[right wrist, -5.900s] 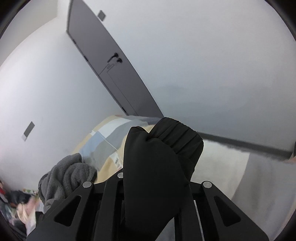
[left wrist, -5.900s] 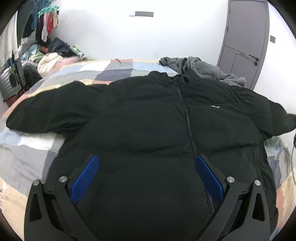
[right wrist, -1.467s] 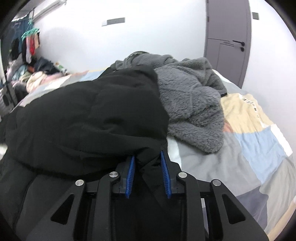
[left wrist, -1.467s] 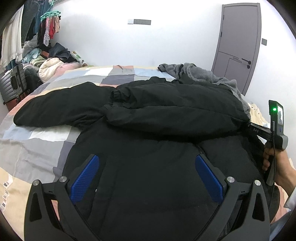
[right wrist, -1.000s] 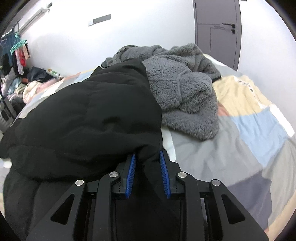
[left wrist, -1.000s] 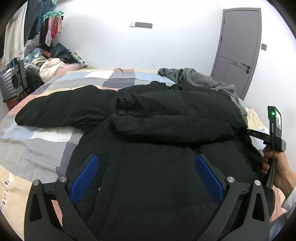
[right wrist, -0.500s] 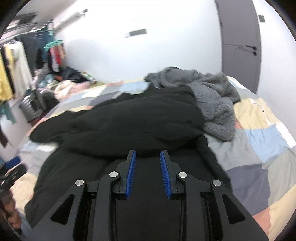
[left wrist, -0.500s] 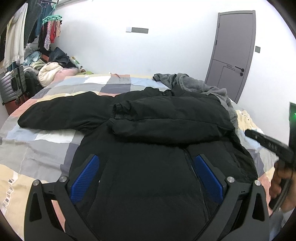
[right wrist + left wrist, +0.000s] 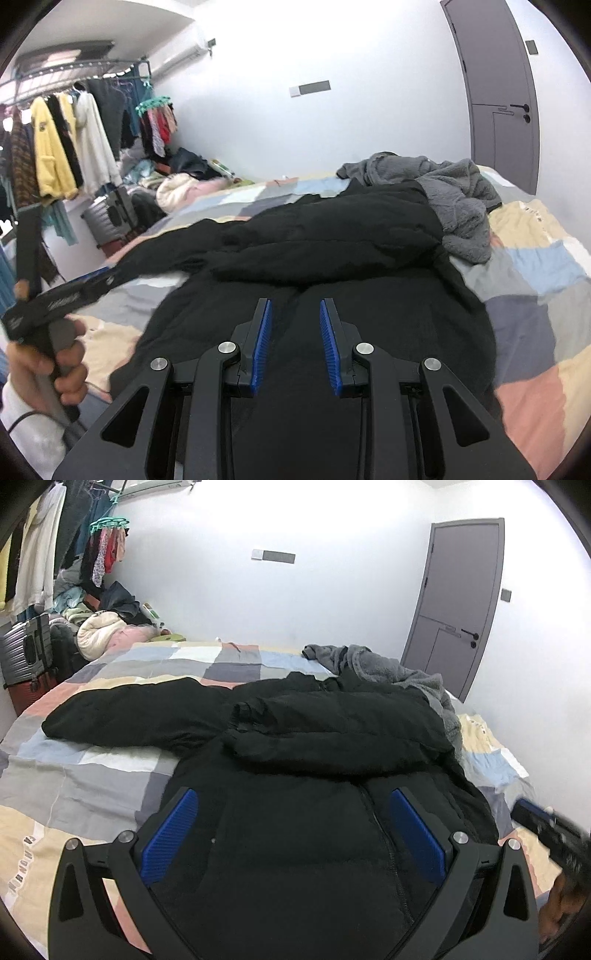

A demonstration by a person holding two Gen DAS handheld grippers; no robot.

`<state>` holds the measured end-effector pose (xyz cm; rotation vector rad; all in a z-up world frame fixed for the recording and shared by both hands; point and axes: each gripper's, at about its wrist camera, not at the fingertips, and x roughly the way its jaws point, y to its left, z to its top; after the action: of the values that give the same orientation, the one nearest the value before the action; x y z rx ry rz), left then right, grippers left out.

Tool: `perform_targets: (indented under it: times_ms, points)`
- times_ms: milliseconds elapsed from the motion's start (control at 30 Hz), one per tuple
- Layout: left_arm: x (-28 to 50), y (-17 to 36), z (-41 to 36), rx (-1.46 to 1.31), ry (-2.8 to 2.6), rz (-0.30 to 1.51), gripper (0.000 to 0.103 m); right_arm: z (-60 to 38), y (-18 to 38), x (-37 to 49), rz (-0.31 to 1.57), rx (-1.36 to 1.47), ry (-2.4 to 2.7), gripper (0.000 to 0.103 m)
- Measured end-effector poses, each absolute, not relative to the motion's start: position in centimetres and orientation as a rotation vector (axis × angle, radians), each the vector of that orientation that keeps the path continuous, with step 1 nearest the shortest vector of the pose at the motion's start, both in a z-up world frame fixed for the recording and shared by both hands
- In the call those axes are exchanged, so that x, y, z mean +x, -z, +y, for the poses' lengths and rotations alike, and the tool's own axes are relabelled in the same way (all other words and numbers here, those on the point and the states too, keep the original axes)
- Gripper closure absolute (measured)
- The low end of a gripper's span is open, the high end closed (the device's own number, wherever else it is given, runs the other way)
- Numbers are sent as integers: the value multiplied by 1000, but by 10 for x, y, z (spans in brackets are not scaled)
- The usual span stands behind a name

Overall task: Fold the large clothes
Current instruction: 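Grasp the other black sleeve cuff with the left tool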

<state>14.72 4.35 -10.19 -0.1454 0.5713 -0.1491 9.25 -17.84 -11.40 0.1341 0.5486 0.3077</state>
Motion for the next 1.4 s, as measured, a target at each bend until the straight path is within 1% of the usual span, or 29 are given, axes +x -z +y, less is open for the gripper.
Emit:
perform_targets:
  times_ms: [200, 333, 467, 600, 700, 733, 833, 967, 1000, 1100, 1167, 1200, 1233, 1400]
  points:
    - [170, 88, 105, -200, 63, 562, 0, -179, 113, 86, 509, 116, -265, 79]
    - [195, 79, 173, -261, -23, 576, 0, -178, 119, 93, 538, 120, -249, 78]
    - [229, 80, 262, -438, -44, 639, 0, -179, 126, 98, 568, 117, -205, 78]
    - [257, 99, 341, -513, -139, 654, 0, -177, 128, 106, 587, 117, -168, 78]
    - [273, 135, 399, -640, -166, 679, 0, -171, 131, 112, 607, 116, -159, 77]
    - [275, 154, 421, -717, -176, 682, 0, -169, 132, 113, 612, 117, -155, 76]
    - [283, 194, 462, -901, -161, 659, 1, -166, 132, 118, 617, 123, -145, 67]
    - [300, 235, 496, -1073, -143, 599, 1, -155, 135, 131, 638, 108, -122, 66]
    - [305, 241, 502, -1090, -142, 587, 1, -151, 135, 135, 643, 103, -115, 65]
    - [328, 256, 516, -1101, -157, 562, 2, -144, 137, 146, 656, 103, -97, 56]
    - [339, 264, 525, -1114, -155, 553, 6, -143, 138, 152, 662, 116, -83, 44]
    - [344, 269, 528, -1129, -141, 549, 7, -142, 138, 156, 664, 121, -70, 42]
    - [351, 273, 530, -1139, -131, 543, 8, -142, 139, 158, 668, 122, -63, 40]
    - [371, 281, 534, -1106, -131, 539, 14, -137, 143, 170, 690, 114, -43, 37]
